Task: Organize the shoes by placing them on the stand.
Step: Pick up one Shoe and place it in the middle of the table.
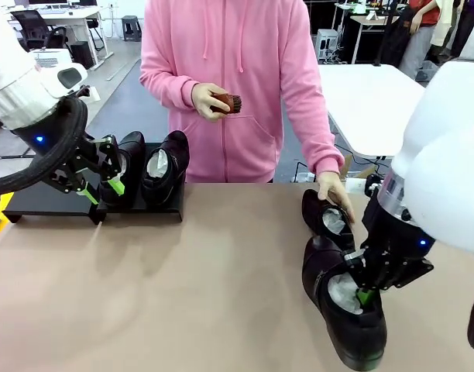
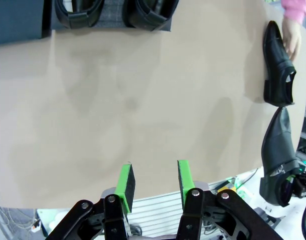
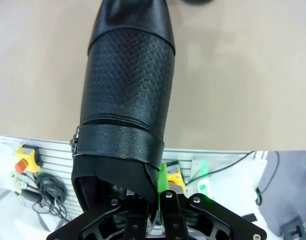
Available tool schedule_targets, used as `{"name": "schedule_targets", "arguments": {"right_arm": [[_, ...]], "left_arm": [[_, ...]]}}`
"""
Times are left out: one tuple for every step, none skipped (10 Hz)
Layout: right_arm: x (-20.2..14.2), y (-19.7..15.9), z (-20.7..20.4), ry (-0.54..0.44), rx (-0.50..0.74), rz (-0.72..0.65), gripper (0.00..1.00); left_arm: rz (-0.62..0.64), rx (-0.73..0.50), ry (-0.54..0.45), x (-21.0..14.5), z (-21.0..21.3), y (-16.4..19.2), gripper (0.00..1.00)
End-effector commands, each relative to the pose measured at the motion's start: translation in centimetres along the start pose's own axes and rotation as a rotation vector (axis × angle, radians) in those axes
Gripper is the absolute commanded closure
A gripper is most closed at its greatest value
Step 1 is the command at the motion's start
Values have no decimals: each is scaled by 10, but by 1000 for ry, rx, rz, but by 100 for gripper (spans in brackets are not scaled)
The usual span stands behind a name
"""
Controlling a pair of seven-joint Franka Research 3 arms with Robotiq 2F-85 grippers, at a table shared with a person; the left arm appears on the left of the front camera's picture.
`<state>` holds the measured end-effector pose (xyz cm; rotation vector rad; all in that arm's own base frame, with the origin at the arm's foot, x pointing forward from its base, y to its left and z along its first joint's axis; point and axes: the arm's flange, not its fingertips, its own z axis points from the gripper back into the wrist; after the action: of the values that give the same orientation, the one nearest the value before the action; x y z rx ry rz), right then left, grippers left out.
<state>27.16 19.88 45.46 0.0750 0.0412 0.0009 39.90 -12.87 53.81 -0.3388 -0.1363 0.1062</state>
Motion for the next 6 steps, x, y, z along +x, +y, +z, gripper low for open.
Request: {"name": "schedule_targets", "arguments": {"right_arm": [[-10,35,18,-74,47,-36,100],[-7,55,20,-63,73,-6,100],[2,81,15,-57,80,-1,100],[16,112,6,-33,92,33,100],[35,148,-7,-28,101,84,100],[48,174,-17,-49,103,95,100]], "left_arm": [[3,11,-5,-1,1,0,52],[3,11,-5,-1,1,0,52],[3,11,-5,-1,1,0,52],[3,11,-5,-1,1,0,52],[3,11,-5,-1,1,0,52],[3,11,-5,-1,1,0,52]]}}
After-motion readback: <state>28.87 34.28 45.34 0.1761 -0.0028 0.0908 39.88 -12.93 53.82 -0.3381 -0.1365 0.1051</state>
